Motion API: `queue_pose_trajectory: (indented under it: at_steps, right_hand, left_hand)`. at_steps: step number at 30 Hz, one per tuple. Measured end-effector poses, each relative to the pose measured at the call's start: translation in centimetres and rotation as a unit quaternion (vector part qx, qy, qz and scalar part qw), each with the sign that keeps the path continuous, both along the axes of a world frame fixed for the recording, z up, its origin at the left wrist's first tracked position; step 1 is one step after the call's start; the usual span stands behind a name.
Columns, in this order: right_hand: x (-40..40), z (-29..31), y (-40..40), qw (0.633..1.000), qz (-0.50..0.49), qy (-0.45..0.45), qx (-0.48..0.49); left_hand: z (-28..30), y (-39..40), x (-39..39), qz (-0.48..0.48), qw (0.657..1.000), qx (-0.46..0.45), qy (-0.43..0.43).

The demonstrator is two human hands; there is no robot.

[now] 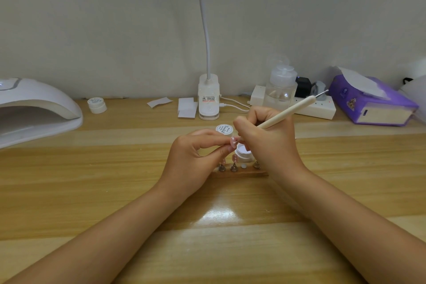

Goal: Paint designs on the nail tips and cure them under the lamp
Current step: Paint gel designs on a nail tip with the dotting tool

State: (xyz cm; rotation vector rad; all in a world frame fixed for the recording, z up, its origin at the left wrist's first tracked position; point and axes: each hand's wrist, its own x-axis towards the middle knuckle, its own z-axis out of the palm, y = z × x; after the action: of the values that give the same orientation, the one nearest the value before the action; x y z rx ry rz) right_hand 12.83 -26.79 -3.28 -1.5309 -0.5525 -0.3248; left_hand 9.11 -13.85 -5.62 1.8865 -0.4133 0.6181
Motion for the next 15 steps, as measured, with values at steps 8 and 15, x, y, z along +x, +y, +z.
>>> queue_pose_trajectory:
  at_steps: [8,15]
  right_hand:
    - [0.02,0.02,0.04,1.000,0.002,-0.003,0.010]
    - [0.15,-0.10,0.00,1.000,-0.008,-0.008,-0.005]
  left_hand:
    - [-0.02,0.04,0.04,0.001,1.000,0.010,-0.001]
    - [0.05,0.03,-0.02,0.004,1.000,0.015,-0.009]
